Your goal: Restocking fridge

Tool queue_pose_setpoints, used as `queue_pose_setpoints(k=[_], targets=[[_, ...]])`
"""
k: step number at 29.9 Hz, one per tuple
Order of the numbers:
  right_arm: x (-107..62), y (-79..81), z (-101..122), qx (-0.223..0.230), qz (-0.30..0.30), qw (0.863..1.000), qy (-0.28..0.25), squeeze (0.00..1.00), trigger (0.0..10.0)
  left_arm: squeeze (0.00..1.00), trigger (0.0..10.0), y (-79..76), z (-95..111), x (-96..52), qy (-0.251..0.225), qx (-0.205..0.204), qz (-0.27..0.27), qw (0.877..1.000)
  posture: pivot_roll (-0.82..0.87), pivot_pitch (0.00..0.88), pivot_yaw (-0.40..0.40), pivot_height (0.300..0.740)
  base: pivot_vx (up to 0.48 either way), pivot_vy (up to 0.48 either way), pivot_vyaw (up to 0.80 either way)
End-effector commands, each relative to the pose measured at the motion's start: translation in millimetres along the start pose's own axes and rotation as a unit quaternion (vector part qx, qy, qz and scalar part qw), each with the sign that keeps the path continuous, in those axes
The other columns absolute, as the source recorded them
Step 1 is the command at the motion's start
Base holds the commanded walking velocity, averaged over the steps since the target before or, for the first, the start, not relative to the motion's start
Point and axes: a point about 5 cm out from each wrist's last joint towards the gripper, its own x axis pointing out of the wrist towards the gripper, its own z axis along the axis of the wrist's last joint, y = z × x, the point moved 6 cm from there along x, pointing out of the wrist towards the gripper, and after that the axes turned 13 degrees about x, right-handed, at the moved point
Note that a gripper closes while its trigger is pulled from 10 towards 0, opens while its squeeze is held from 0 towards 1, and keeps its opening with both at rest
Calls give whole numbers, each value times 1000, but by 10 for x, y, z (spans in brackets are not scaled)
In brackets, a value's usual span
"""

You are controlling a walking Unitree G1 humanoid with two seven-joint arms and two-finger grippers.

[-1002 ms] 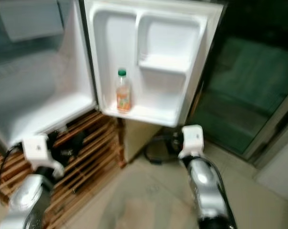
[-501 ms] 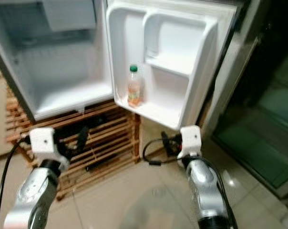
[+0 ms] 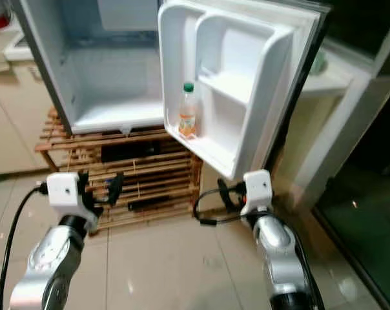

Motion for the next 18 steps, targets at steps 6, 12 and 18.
queue_pose_setpoints(k=[6,12,18], targets=[[14,-133,-6,-9,-36,999,4,0,10000,0,10000,111,-21,56,8,8,20,1000,-95,0,14,740,0,-468,0],[67,-271,100,-36,-86,996,-9,0,10000,0,10000,226,-79,138,25,16,38,999,-95,0,17,740,0,0,0],[260,-396,277,-52,-125,991,-26,0,10000,0,10000,327,-2,237,16,38,45,998,-96,0,27,740,0,0,0]])
